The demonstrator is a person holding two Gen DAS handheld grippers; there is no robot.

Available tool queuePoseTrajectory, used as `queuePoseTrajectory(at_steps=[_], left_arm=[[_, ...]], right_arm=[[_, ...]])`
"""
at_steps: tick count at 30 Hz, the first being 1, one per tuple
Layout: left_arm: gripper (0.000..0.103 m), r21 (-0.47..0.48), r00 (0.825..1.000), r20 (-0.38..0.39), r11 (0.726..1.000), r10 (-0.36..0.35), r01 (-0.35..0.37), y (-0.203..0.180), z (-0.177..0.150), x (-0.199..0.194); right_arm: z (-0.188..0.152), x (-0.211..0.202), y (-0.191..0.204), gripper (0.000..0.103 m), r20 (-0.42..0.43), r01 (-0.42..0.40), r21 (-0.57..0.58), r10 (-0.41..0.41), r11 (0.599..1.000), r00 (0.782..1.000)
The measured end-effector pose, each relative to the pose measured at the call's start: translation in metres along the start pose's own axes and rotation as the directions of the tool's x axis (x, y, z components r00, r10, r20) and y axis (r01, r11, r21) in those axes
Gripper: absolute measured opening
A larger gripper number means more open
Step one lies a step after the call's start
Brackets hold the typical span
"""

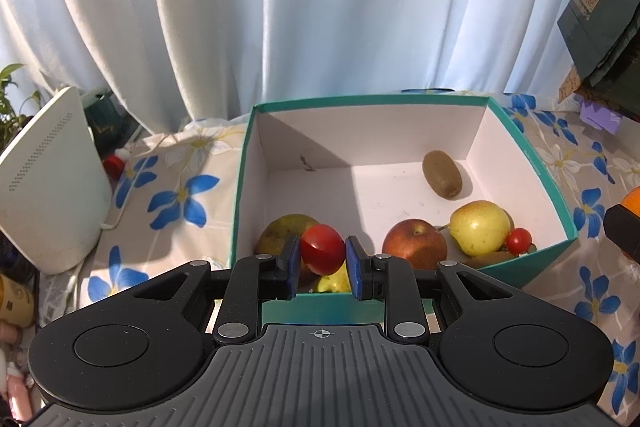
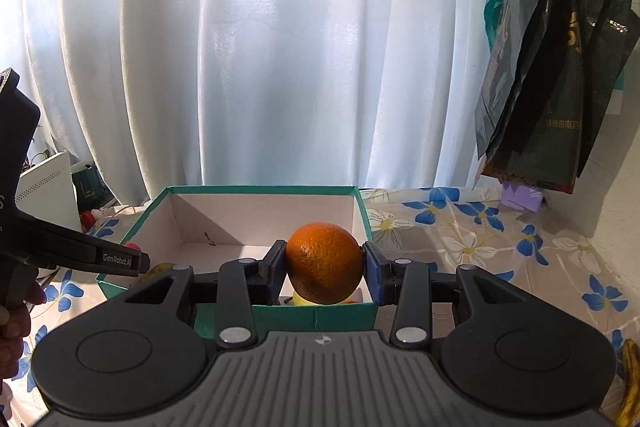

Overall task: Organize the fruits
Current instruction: 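Lower the tomato into the box and open the left gripper while the right gripper holds the orange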

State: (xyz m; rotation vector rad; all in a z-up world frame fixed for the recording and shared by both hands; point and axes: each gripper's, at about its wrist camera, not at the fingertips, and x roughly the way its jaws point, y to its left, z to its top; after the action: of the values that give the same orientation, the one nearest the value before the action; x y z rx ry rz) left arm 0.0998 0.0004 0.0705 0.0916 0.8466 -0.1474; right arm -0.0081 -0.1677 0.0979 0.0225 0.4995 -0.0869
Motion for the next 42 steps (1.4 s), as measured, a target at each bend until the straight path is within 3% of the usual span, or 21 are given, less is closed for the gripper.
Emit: queuePoseTrajectory(at_steps=[18, 42], left_arm=[[0.027, -0.019, 0.999, -0.038, 1.000, 0.002, -0.003, 0.002, 0.005, 0.037], [0.027, -0.001, 0.998, -0.068, 1.000, 0.000, 0.000, -0.004, 0.000, 0.085]], right_arm=[[-0.003, 0.041, -0.004, 0.039, -0.032, -0.024, 0.025, 0.025, 0.999, 0.999], [-0.006, 0.059, -0.010, 0.039, -0.058, -0.045, 0.038, 0.047, 0.998, 0.997]])
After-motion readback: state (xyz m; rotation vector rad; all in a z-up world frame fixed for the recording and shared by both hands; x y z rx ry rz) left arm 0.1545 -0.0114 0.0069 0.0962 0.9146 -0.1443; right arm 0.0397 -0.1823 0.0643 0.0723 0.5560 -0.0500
